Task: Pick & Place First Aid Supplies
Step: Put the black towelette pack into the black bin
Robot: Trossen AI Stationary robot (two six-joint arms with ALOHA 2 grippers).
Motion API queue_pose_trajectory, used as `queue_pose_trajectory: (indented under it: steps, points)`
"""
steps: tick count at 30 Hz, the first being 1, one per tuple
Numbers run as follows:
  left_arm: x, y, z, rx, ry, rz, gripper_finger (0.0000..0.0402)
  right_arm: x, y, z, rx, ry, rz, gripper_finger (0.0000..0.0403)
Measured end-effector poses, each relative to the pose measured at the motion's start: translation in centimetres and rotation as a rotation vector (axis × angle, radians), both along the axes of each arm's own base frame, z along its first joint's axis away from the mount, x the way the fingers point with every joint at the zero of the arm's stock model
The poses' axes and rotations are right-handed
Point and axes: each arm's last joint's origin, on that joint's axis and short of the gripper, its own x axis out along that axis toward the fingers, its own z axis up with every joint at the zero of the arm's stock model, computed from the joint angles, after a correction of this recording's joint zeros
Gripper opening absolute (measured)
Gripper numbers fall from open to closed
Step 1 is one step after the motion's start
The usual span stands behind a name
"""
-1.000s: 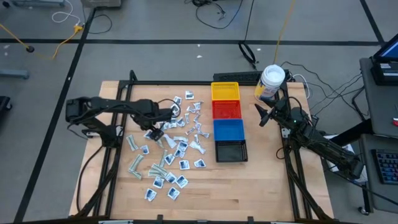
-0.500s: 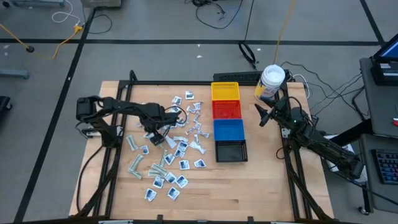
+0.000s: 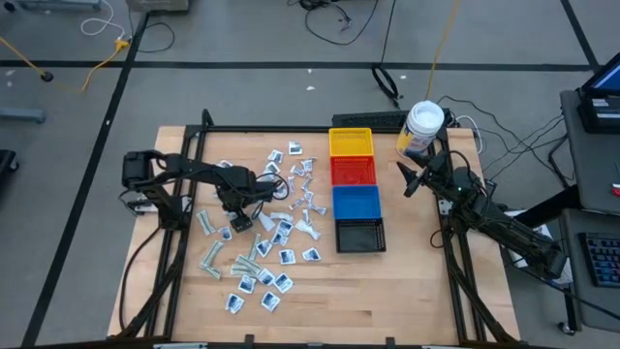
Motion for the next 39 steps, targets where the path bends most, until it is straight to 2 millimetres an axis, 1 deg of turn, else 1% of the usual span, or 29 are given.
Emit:
queue_pose_trajectory:
  steps: [2,4,12,15,16,17,24,28,33,39]
  points:
    - [0.0,0.0,-0.1,-0.009,-0.006,0.0,0.0316,0.0,0.0,0.0,0.0,0.0,0.0,0.0228]
    - [0.1,-0.1,-0.1,-0.014,-0.015,-0.002,0.0277,0.0,0.0,0.0,0.0,0.0,0.0,0.0228]
    - [0.5,-0.1,-0.3,-0.037,-0.071,0.008,0.0094,0.0,0.0,0.0,0.0,0.0,0.0,0.0228]
    - [0.5,-0.1,-0.3,-0.024,-0.068,-0.001,0.0031,0.0,0.0,0.0,0.0,0.0,0.0,0.0228]
    - [0.5,-0.2,-0.3,-0.019,-0.065,-0.005,0.0016,0.0,0.0,0.0,0.0,0.0,0.0,0.0228]
    - [0.5,-0.2,-0.3,-0.016,-0.065,-0.008,0.0009,0.0,0.0,0.0,0.0,0.0,0.0,0.0228]
    - [0.6,-0.7,-0.3,-0.003,-0.067,-0.051,0.0003,0.0,0.0,0.0,0.0,0.0,0.0,0.0228]
    - [0.6,-0.7,0.4,-0.007,-0.091,-0.03,0.0002,0.0,0.0,0.0,0.0,0.0,0.0,0.0228]
    - [-0.2,-0.8,2.8,0.042,-0.18,0.02,0.0001,0.0,0.0,0.0,0.0,0.0,0.0,0.0228]
    - [-1.7,-1.1,6.3,0.074,-0.341,0.081,0.0001,0.0,0.0,0.0,0.0,0.0,0.0,0.0228]
